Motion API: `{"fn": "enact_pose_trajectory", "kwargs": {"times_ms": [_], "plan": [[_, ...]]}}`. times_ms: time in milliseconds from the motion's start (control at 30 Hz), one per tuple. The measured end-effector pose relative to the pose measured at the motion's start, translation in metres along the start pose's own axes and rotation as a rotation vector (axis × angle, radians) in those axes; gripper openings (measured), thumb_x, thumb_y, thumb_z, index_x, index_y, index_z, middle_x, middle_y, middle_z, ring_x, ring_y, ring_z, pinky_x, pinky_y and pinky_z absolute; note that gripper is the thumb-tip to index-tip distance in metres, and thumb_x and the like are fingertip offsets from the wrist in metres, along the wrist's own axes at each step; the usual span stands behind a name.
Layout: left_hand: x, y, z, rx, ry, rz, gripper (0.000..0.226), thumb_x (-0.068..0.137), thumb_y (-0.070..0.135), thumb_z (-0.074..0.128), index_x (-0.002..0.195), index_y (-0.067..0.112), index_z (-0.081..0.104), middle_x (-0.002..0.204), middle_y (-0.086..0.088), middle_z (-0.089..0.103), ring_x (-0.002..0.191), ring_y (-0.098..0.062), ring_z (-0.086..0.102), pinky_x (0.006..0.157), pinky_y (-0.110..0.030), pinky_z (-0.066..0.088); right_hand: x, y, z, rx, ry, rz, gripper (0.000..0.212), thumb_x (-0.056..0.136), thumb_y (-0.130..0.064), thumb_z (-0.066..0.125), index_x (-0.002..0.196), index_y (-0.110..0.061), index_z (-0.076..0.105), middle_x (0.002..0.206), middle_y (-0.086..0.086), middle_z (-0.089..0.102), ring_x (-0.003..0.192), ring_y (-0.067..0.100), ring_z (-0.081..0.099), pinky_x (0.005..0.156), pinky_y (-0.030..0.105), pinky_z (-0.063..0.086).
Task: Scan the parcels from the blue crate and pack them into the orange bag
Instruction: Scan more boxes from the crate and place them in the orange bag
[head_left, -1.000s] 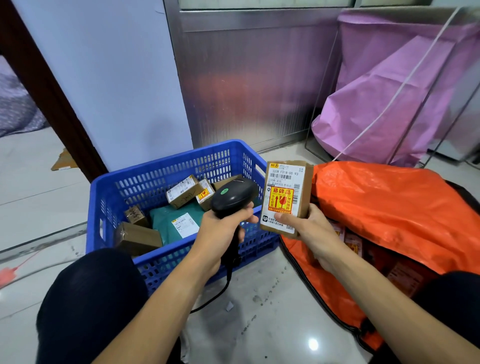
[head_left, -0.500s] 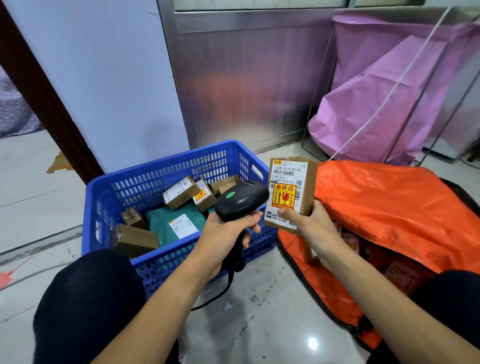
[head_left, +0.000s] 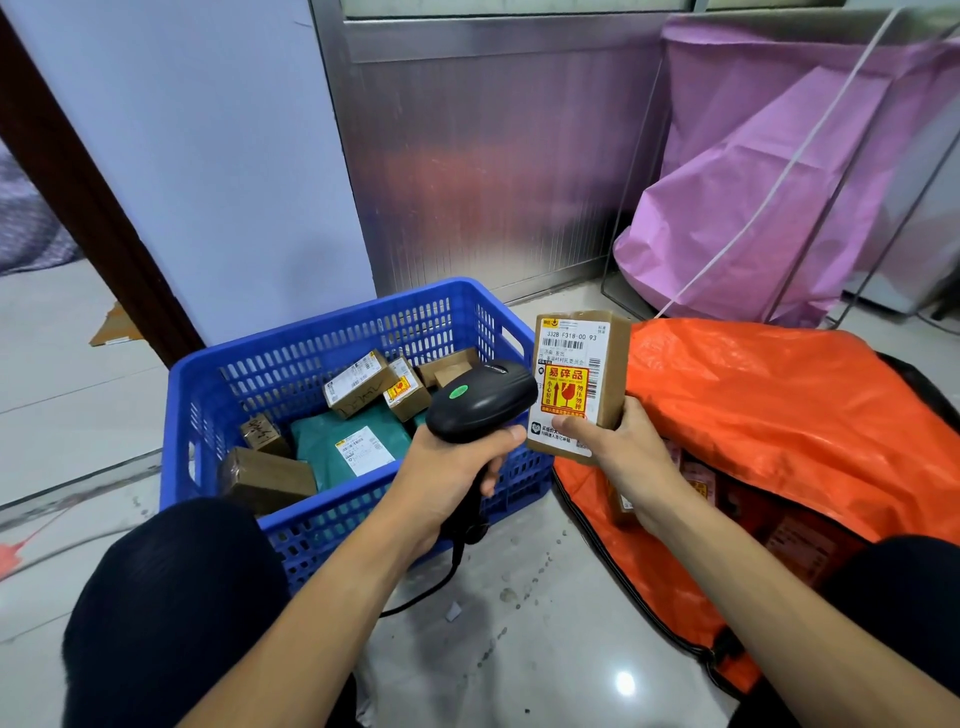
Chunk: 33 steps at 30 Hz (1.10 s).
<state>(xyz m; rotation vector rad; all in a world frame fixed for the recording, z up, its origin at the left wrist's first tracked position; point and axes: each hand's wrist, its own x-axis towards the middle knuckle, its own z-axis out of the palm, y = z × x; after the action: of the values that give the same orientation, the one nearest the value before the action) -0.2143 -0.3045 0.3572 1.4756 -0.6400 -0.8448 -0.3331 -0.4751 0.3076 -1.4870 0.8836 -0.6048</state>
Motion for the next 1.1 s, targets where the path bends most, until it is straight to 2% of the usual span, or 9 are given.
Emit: {"fn": "enact_pose_trajectory", "kwargs": {"times_ms": [300, 567, 733, 1100], "plan": [[-0.0022, 0.0035, 0.0009, 0.051, -0.009, -0.008, 0.037, 0.090, 0.018, 0.079, 0.056, 0.028, 0.068, 0.058, -0.002, 0.051, 0.051, -0.017, 0.044, 0.058, -0.028, 0.046, 0.0002, 0.0001, 0.0001, -0.015, -0.003, 0.011, 0.067, 0.072, -0.034, 0.088, 0.129, -0.021, 0.056, 0.117, -0.006, 0.075, 0.103, 0.012, 0.074, 0.096, 0.042, 0.058], [-0.0032, 0.0050, -0.0019, 0.144, -0.031, 0.000, 0.037, 0.090, 0.021, 0.078, 0.056, 0.028, 0.066, 0.058, -0.004, 0.050, 0.052, -0.019, 0.043, 0.059, -0.031, 0.045, -0.0035, -0.0053, -0.0003, -0.042, 0.020, -0.004, 0.056, 0.082, -0.029, 0.083, 0.129, -0.020, 0.054, 0.115, -0.006, 0.073, 0.097, 0.009, 0.074, 0.075, 0.029, 0.059], [-0.0034, 0.0051, -0.0011, 0.124, -0.009, -0.009, 0.039, 0.090, 0.017, 0.078, 0.055, 0.028, 0.066, 0.056, -0.001, 0.049, 0.051, -0.017, 0.042, 0.057, -0.030, 0.044, -0.0029, -0.0035, -0.0008, -0.066, 0.024, 0.005, 0.059, 0.077, -0.035, 0.085, 0.126, -0.023, 0.054, 0.114, -0.008, 0.074, 0.098, 0.009, 0.074, 0.086, 0.039, 0.061], [-0.0015, 0.0014, -0.0025, 0.109, -0.010, -0.011, 0.034, 0.090, 0.020, 0.079, 0.058, 0.028, 0.069, 0.057, -0.001, 0.050, 0.053, -0.017, 0.044, 0.060, -0.032, 0.045, -0.0053, -0.0057, -0.0003, -0.058, 0.022, 0.011, 0.056, 0.081, -0.031, 0.084, 0.126, -0.023, 0.052, 0.115, -0.008, 0.073, 0.100, 0.010, 0.073, 0.091, 0.040, 0.060]]}}
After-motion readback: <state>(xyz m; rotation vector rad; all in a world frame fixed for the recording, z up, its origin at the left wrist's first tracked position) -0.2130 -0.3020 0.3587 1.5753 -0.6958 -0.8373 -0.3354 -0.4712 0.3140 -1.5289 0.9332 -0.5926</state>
